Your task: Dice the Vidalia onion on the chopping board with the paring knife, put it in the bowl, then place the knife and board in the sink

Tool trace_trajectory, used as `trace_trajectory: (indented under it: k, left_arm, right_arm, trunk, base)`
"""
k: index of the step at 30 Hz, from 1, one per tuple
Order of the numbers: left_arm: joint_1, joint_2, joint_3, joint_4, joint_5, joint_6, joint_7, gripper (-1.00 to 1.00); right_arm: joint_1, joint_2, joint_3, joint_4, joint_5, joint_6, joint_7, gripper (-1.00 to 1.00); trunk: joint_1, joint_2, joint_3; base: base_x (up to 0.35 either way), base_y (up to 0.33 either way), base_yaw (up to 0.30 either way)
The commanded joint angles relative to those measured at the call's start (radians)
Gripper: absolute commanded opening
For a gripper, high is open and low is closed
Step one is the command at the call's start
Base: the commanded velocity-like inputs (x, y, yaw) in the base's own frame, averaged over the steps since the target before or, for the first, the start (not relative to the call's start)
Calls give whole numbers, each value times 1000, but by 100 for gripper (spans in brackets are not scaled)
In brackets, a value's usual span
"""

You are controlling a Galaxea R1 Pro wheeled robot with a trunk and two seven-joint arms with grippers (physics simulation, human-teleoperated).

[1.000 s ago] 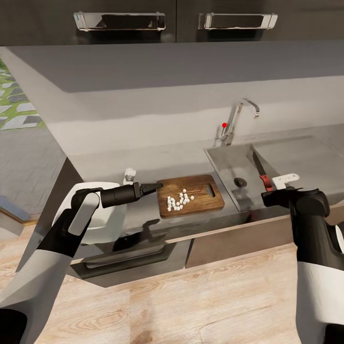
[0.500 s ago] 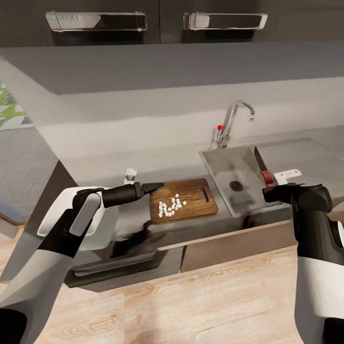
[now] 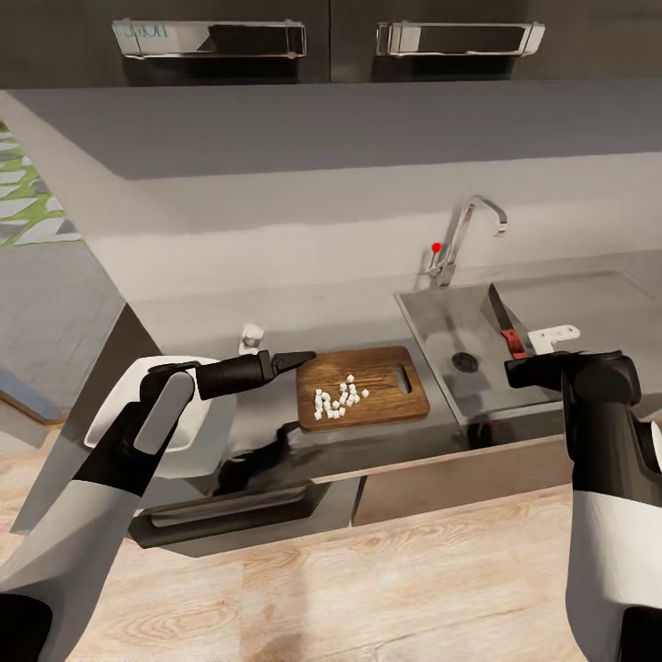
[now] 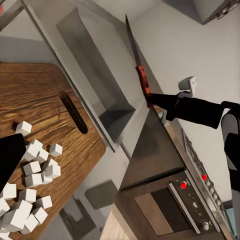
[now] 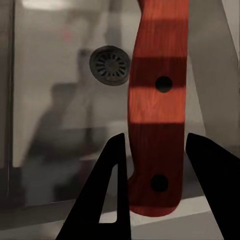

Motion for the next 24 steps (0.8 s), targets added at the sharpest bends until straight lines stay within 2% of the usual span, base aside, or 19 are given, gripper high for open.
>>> trace_trajectory:
  k: [1,6,11,16,24]
  left_arm:
    - [-1,1,-1,0,4,5,0,100]
    - [-1,0,-1,0,4,5,0,100]
    - [-1,0,-2,0,3,5,0,100]
    - [-1,0,-3,0,4,5,0,100]
    - [-1,0,-3,0,4,5,0,100]
  right_arm:
    - [-2,0,0,-1,10,6,14,-100]
    - [-2,0,0,-1,10,11,19,-100]
    - [-3,0,0,-1,10,11,19,-100]
    - [-3,0,0,-1,10,11,20,-100]
    - [-3,0,0,-1,10,11,20,-100]
  trunk:
    - [1,-2,-2]
    - [1,-2,-2]
    - [1,-2,-2]
    - [1,-2,-2]
    - [1,-2,-2]
  base:
    - [0,0,1]
    - [19,-4,75]
    - [183,-132,198]
    - [210,-163,40]
    - [22,-17,27]
